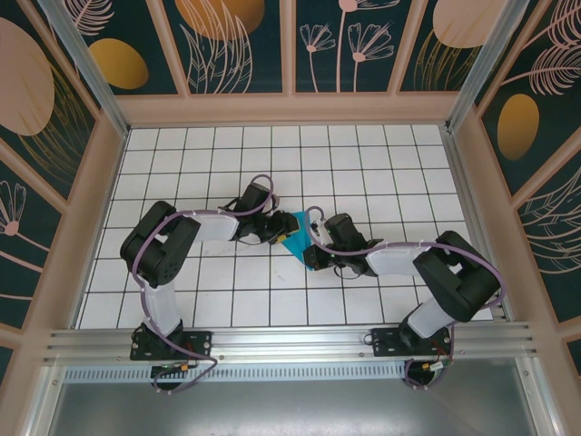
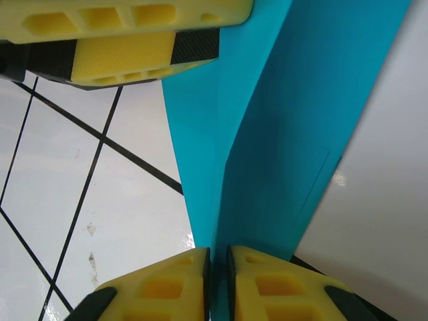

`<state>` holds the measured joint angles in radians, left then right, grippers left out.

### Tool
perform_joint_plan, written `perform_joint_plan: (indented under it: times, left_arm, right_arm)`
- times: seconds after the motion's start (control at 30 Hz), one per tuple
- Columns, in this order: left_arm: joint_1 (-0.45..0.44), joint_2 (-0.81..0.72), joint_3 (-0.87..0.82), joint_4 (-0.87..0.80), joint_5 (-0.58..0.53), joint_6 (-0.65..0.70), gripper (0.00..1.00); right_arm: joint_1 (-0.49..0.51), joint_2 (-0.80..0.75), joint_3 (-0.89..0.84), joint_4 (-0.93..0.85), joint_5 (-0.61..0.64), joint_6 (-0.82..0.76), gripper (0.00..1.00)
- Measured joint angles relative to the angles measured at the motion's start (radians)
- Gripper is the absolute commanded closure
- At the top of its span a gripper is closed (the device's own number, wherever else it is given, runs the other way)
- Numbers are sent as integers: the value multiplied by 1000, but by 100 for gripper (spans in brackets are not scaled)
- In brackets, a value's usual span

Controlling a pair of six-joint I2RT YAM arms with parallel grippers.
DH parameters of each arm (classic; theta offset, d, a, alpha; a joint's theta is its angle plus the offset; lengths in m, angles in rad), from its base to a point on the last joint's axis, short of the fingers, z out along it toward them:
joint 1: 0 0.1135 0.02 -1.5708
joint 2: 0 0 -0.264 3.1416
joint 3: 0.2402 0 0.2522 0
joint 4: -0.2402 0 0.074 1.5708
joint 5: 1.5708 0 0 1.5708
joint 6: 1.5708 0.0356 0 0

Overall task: Fold a paper plane with a square sheet of paper (fold left side to right side)
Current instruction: Fourth fold the wing at the center of the table.

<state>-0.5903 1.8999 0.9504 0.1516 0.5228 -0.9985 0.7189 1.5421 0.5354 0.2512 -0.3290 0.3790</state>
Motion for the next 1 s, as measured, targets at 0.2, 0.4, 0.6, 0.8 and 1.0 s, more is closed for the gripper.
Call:
perform_joint_plan:
  times: [0.2, 0.4, 0.6, 0.8, 1.0]
  left_arm:
    - [0, 1, 2, -3, 0, 3, 56]
    - [0, 1, 2, -4, -3, 3, 56]
    - [0, 1, 2, -4, -3, 4, 56]
    - [0, 1, 2, -4, -3, 4, 56]
    - [0, 1, 2, -4, -4, 4, 56]
  right_arm:
    - [-11, -6, 0, -5, -15, 14, 65]
    - [-92, -126, 0, -24, -75, 24, 51]
    - [-208, -142, 20, -11, -210, 42, 58]
    - [-274, 23, 112, -11, -312, 99, 63]
    - [-286, 151, 180, -10, -378, 145, 63]
